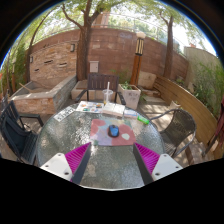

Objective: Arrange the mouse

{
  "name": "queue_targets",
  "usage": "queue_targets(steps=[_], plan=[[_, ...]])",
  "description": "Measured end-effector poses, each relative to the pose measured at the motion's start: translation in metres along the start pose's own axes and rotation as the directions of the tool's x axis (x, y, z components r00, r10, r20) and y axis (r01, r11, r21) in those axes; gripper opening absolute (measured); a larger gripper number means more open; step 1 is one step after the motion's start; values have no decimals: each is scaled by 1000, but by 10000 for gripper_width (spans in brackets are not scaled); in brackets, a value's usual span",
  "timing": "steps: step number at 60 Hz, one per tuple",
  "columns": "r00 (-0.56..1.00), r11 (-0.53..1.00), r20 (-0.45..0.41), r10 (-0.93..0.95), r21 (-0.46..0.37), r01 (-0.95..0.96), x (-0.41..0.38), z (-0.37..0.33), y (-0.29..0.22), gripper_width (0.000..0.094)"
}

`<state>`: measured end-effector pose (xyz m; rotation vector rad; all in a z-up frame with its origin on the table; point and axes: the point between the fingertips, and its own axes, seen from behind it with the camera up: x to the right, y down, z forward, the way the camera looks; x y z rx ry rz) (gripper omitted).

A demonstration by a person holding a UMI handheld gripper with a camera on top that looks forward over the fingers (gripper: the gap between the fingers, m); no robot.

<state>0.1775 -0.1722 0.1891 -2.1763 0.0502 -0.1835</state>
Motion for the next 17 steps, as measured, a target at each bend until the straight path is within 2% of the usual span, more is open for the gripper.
queue_targets(steps=[17], plan=[[1000,1000,-10,-6,-4,6,-8,-45,17,854]])
